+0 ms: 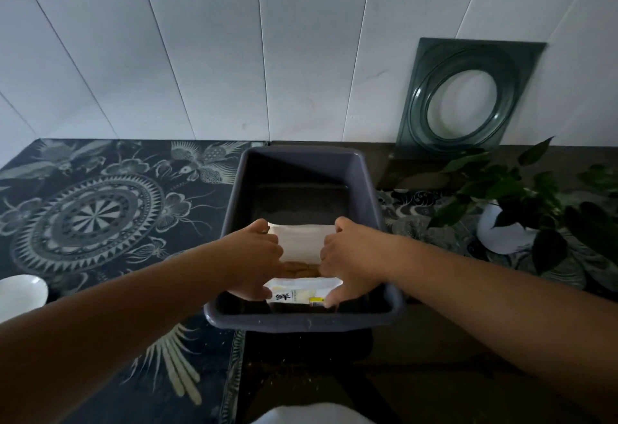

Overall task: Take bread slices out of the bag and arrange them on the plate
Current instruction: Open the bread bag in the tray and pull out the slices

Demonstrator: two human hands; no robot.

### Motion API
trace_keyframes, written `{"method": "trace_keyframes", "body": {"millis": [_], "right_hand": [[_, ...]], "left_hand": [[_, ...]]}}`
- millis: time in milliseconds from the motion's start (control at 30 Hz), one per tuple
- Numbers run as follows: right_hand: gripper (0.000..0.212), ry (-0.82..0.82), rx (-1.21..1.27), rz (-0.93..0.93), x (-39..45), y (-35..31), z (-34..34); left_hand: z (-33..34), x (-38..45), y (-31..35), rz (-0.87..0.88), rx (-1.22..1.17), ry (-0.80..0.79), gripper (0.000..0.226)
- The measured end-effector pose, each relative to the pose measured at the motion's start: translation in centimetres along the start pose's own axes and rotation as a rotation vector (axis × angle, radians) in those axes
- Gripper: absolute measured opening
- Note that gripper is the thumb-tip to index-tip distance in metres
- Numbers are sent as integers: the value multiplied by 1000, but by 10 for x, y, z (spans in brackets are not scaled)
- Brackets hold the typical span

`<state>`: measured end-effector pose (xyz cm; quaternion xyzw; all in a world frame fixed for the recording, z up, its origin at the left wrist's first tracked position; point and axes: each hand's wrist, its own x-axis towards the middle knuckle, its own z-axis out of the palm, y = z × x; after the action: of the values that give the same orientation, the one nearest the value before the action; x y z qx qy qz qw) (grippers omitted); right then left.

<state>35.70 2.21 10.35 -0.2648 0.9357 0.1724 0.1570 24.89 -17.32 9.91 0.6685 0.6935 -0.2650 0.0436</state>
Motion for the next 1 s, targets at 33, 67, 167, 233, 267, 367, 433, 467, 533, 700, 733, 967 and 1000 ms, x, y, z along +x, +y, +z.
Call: {"method": "trace_keyframes", "body": {"millis": [33, 67, 167, 233, 267, 367, 433, 467, 533, 700, 733, 967, 1000], "right_hand": [[56, -28, -9, -16, 0, -1, -1], [56, -53, -24, -34, 1, -1, -2], [56, -89, -51, -78, 5, -5, -4], [57, -135, -38, -54, 4, -4, -3], [62, -186, -35, -19, 1, 0, -4], [71, -299, 33, 87, -6, 12, -4], [70, -310, 74, 102, -8, 18, -4], [70, -315, 68, 99, -8, 19, -4], [68, -319, 17, 89, -9, 18, -3], [57, -253, 5, 89, -17, 20, 4], [54, -235, 31, 87, -19, 19, 5], [46, -96, 230, 97, -21, 16, -2], [46, -62, 227, 122, -18, 16, -5]], "left_hand": [[-1, 1, 0, 0, 23, -16, 48], [-2, 2, 1, 4, 40, -33, 48], [-3, 8, 7, 55, 26, -83, 49], [-1, 8, 5, 63, 7, -136, 54], [1, 6, 1, 39, 10, -163, 56], [4, -1, -13, -66, -41, -218, 60], [4, 0, -17, -75, -74, -231, 62], [3, 1, -17, -72, -82, -239, 62], [2, 2, -14, -71, -100, -250, 61], [3, -1, -11, -59, -167, -89, 46], [4, -2, -11, -52, -194, -49, 41], [15, -6, -9, -51, -309, 86, 40], [16, -5, -8, -56, -307, 95, 41]]}}
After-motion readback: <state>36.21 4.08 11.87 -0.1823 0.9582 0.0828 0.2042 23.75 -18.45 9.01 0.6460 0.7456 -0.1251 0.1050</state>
